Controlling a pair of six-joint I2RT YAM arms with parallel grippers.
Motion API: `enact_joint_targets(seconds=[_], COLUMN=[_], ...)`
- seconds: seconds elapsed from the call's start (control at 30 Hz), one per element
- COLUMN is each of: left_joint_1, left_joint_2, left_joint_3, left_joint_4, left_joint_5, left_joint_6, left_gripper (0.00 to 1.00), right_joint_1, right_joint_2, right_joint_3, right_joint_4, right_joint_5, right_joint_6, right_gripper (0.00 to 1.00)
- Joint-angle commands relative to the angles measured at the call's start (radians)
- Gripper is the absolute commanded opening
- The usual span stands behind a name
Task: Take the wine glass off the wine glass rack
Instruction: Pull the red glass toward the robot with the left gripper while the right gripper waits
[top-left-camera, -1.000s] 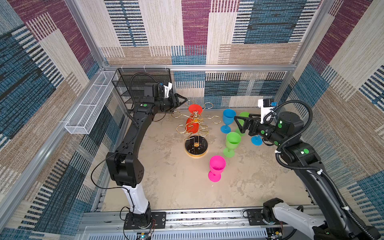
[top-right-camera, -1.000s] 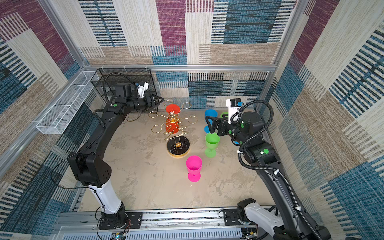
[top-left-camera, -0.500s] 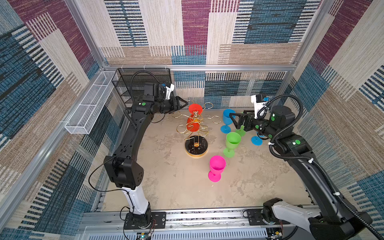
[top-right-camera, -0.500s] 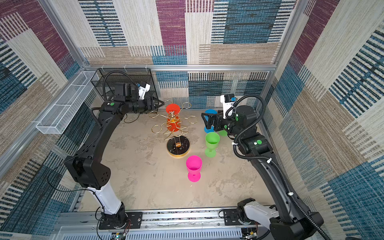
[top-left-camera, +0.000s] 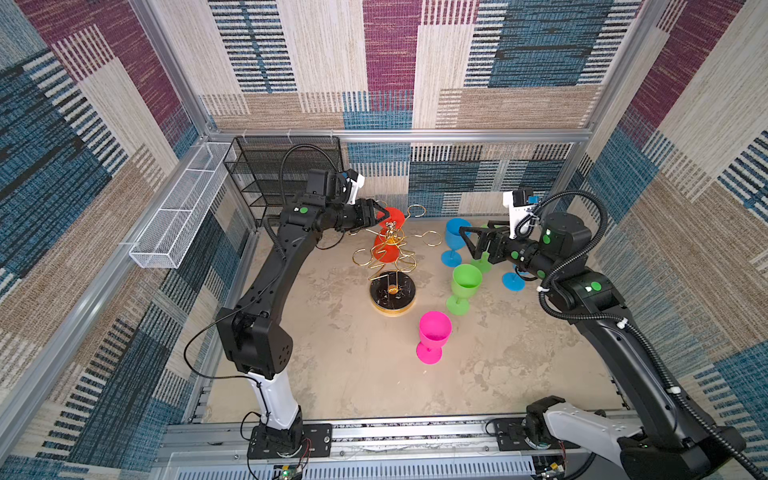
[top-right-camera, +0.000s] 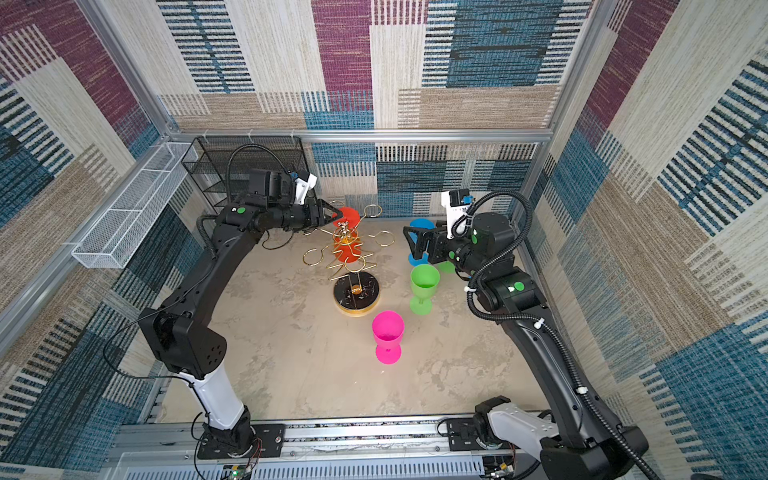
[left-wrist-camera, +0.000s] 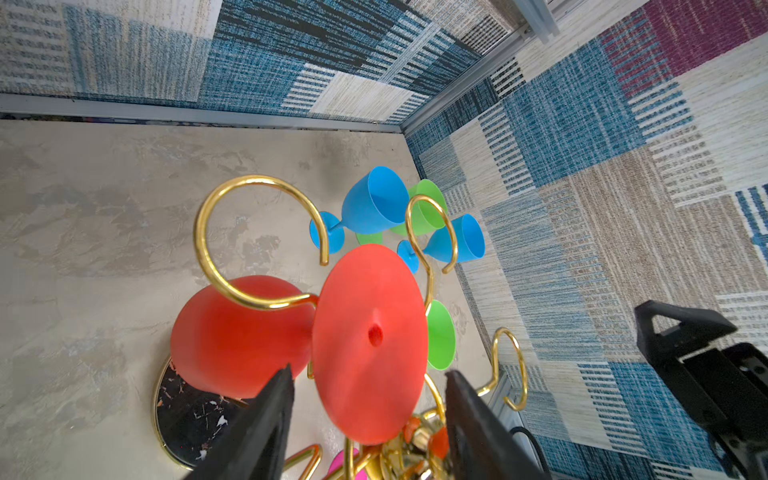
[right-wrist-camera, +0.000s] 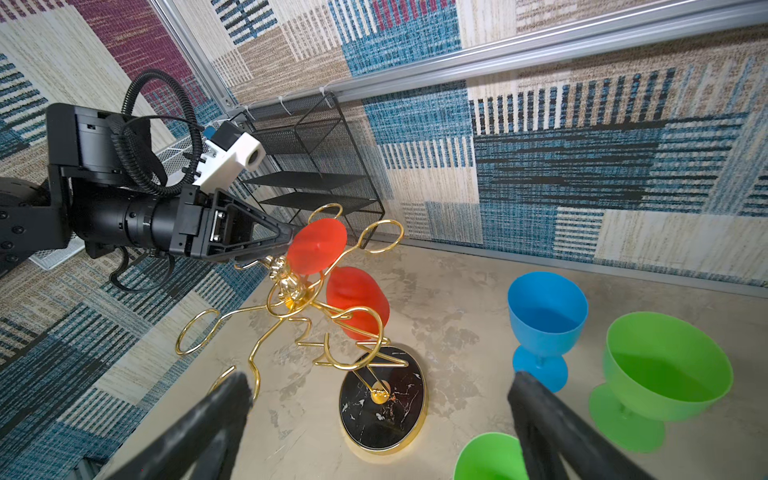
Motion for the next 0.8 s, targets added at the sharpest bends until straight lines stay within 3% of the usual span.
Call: enact_joint_targets(seconds=[0.0,0.23,0.77], left_joint_1=[-0.003,-0.008,-0.017], left_joint_2=[0.001,0.018,0.032], left_joint_3=[0.004,0.017,0.009], left_joint_4=[-0.012,-0.01,0.051], left_joint_5=[-0.066,-0.086,-0.086], left_joint_6=[0.026,0.009,-0.047], left_gripper=[0.61,0.6,0.44], right_joint_1=[0.0,-0.001,0.0], right_joint_2=[-0.009,-0.02,-0.045], right_joint_3=[0.002,-0.003,-0.011], right_joint_4=[0.029,0.025,0.014], right_joint_5=[0.014,0.025,0.042], right_joint_6=[-0.015,-0.02,-0.022], right_gripper=[0.99,0.99,0.99])
